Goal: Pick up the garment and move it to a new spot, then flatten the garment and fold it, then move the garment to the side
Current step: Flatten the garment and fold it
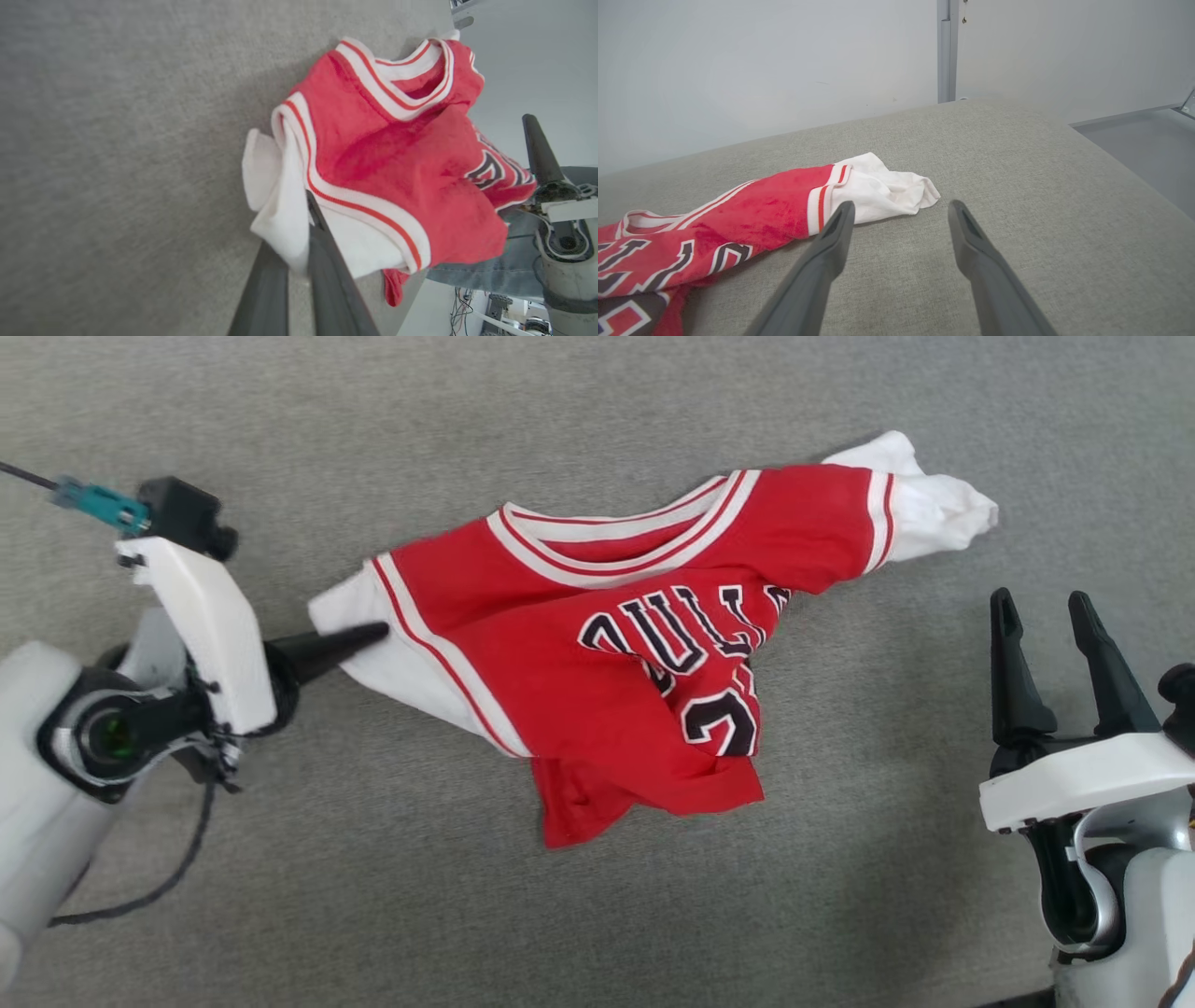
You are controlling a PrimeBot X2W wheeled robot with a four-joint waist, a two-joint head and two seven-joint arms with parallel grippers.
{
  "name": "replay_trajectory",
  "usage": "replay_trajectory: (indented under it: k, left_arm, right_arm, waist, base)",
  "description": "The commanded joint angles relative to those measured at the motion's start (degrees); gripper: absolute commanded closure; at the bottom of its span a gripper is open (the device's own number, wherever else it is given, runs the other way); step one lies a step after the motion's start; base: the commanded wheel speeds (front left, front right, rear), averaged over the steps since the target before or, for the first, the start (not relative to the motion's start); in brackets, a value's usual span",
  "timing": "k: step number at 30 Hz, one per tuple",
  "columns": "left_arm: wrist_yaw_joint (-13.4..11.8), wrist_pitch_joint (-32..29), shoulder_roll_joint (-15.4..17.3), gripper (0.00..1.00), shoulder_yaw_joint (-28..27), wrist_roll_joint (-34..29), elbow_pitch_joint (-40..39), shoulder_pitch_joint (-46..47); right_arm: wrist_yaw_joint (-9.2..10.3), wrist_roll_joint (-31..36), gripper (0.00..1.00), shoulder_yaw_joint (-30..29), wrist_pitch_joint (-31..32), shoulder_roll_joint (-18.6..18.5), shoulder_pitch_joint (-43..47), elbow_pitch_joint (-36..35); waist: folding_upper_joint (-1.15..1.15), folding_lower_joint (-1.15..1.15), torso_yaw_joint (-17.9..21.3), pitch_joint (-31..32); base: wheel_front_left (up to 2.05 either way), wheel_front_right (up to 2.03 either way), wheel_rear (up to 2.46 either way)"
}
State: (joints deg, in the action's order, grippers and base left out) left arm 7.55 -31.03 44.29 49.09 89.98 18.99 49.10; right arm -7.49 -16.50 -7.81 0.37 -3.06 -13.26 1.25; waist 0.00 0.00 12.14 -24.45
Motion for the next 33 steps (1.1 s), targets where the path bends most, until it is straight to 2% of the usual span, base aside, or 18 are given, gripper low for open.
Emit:
replay_trajectory:
  k: [1, 4, 7, 10, 13, 20, 26, 27, 28, 29, 33]
  left_arm:
    - [-0.13, 1.08, 1.25, 1.00, -0.84, -0.43, -0.26, 0.68]
    - [-0.13, 2.03, 2.69, 1.00, -1.07, -1.72, -0.74, 1.24]
    - [-0.13, 3.81, 5.69, 1.00, -1.28, -4.37, -0.79, 1.74]
    - [-0.13, 6.03, 9.75, 1.00, 0.93, -11.69, 0.14, 3.70]
    - [-0.13, 9.54, 11.90, 1.00, 3.91, -20.16, 2.52, 6.21]
    - [-0.13, 15.02, 8.56, 1.00, 9.35, -29.12, 10.61, 10.05]
    - [-0.13, 17.51, 4.21, 1.00, 13.42, -29.31, 16.83, 9.80]
    - [-0.13, 18.06, 3.69, 0.78, 13.97, -29.03, 17.42, 9.77]
    - [-0.13, 18.77, 3.33, 0.29, 14.43, -28.70, 17.88, 9.81]
    - [-0.13, 19.80, 3.22, 0.02, 14.69, -28.48, 18.47, 10.03]
    - [-0.13, 25.08, 2.54, 0.00, 15.17, -27.13, 19.76, 10.32]
  right_arm:
    - [0.00, -0.12, 0.00, -0.18, -0.45, 0.13, -0.19, 0.32]
    - [0.00, 0.00, 0.00, -0.44, -0.46, 0.13, -0.22, 0.55]
    - [0.00, 0.27, 0.00, -0.48, -0.13, 0.11, -0.50, 0.70]
    - [0.00, 0.50, 0.00, -0.26, 0.45, 0.10, -0.77, 0.73]
    - [0.00, 0.51, 0.00, 0.30, 0.83, 0.09, -1.24, 0.75]
    - [0.00, -0.01, 0.00, 1.56, 1.10, 0.10, -0.85, 0.83]
    - [0.00, 0.00, 0.00, 2.41, 1.49, 0.10, -0.10, 1.13]
    - [0.00, 0.12, 0.00, 2.67, 1.61, 0.11, -0.01, 1.20]
    - [0.00, 0.40, 0.00, 3.15, 1.71, 0.12, 0.05, 1.25]
    - [0.00, 0.53, 0.00, 3.56, 1.93, 0.12, 0.14, 1.29]
    - [0.00, 1.97, 0.00, 4.54, 3.13, 0.09, 0.35, 1.36]
  waist:
    - [0.00, 0.00, -1.13, 0.72]
    - [0.00, 0.00, -2.03, 1.18]
    - [0.00, 0.00, -3.23, 1.82]
    - [0.00, 0.00, -3.97, 2.35]
    - [0.00, 0.00, -4.12, 2.65]
    - [0.00, 0.00, -3.13, 2.40]
    - [0.00, 0.00, -2.65, 2.17]
    - [0.00, 0.00, -2.77, 2.27]
    - [0.00, 0.00, -2.99, 2.44]
    - [0.00, 0.00, -3.29, 2.64]
    - [0.00, 0.00, -5.25, 4.09]
  base:
    - [0.00, 0.00, 0.00]
    - [0.00, 0.00, 0.00]
    - [0.00, 0.00, 0.00]
    - [0.00, 0.00, 0.00]
    - [0.00, 0.00, 0.00]
    - [0.00, 0.00, 0.00]
    - [0.00, 0.00, 0.00]
    - [0.00, 0.00, 0.00]
    - [0.00, 0.00, 0.00]
    - [0.00, 0.00, 0.00]
    - [0.00, 0.00, 0.00]
